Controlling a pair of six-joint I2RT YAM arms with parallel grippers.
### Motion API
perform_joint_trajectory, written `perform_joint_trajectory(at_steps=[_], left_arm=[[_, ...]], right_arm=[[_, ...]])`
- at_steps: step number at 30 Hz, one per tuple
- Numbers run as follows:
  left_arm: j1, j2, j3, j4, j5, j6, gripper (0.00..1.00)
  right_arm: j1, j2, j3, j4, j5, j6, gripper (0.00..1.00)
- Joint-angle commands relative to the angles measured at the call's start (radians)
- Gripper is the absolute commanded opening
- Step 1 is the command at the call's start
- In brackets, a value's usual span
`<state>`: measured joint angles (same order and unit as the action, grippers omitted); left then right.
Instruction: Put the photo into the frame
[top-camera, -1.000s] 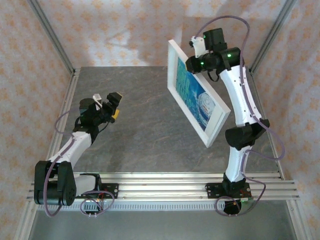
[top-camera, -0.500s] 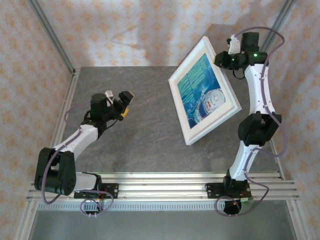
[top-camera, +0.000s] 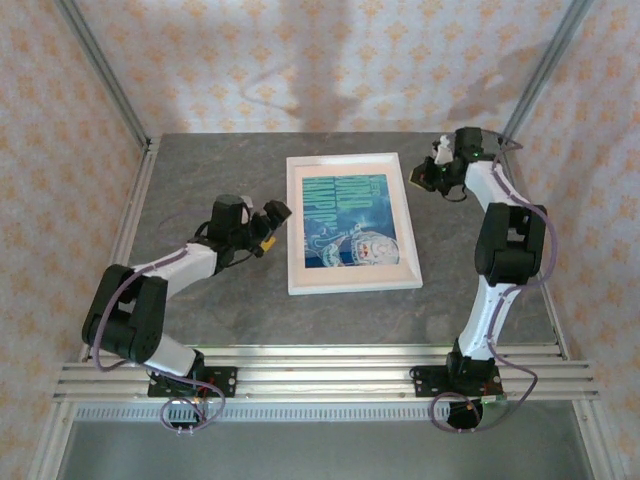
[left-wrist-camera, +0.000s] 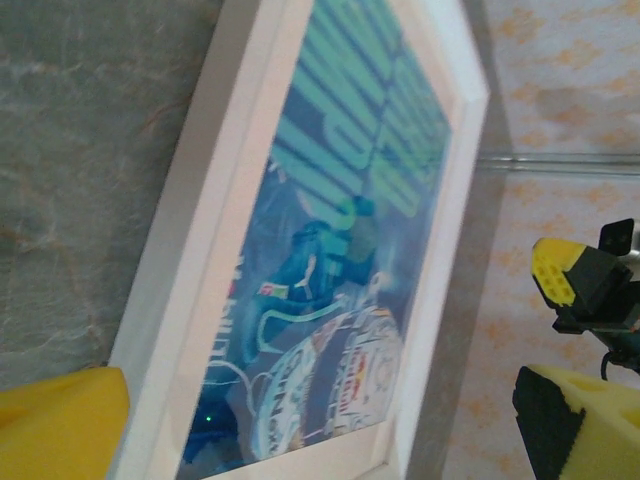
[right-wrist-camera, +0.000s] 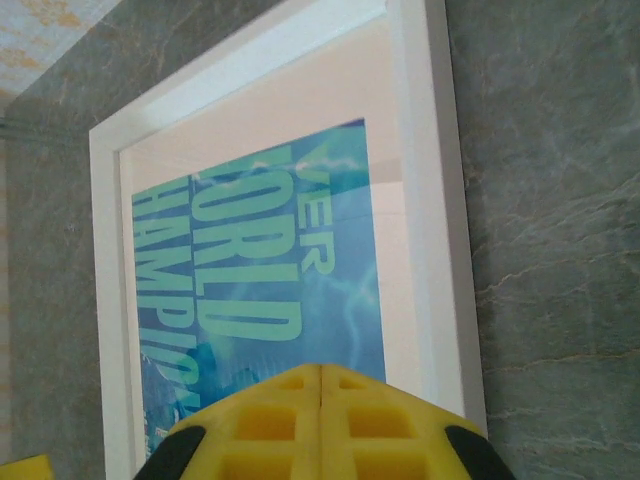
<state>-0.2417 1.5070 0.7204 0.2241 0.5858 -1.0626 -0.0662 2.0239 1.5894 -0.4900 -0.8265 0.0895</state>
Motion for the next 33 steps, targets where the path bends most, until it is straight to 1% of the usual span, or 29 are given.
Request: perform_joint_trajectory(at_steps=[1,3,8,11,12,14,16,19,22,26,29,33], left_arm=[[-0.008,0.025,-0.02,0.013,-0.029,0.022,1.0],[-0.007,0.022,-0.026,0.021,-0.035,0.018,1.0],[-0.007,0.013,0.005,-0.072,-0.054,0.081,1.0],[-0.01,0.004,0.004,-0.121,-0.074,0.12,1.0],[-0.013,0.001,0.004,-0.138,-0.081,0.131,1.0],[-0.018,-0.002,-0.002,-0.169,-0.092,0.155,1.0],[-0.029,-0.004,-0.011,-0.181,-0.093,0.167,1.0],[-0.056,-0.004,-0.02,-0.186,-0.096,0.169,1.0],[-0.096,0.007,-0.015,-0.176,-0.095,0.157,1.0],[-0.155,0.01,-0.016,-0.157,-0.105,0.129,1.0],[-0.19,0.006,-0.022,-0.148,-0.116,0.109,1.0],[-0.231,0.02,-0.017,-0.14,-0.122,0.097,1.0]], right_arm=[[0.002,-0.004,-0.057,0.18,-0.056,0.078,0.0],[0.003,-0.022,-0.083,0.188,-0.041,0.073,0.0],[0.002,-0.072,-0.084,0.119,-0.008,0.035,0.0],[0.004,-0.116,-0.105,0.079,0.063,0.019,0.01],[0.009,-0.129,-0.117,0.065,0.098,0.007,0.07],[0.019,-0.151,-0.141,0.036,0.173,-0.018,0.22],[0.035,-0.16,-0.172,0.021,0.221,-0.045,0.35],[0.057,-0.154,-0.221,0.031,0.23,-0.065,0.46],[0.081,-0.146,-0.276,0.082,0.269,-0.066,0.52],[0.106,-0.113,-0.299,0.108,0.309,-0.075,0.58],[0.112,-0.082,-0.277,0.09,0.287,-0.085,0.61],[0.132,-0.066,-0.252,0.087,0.274,-0.098,0.62]])
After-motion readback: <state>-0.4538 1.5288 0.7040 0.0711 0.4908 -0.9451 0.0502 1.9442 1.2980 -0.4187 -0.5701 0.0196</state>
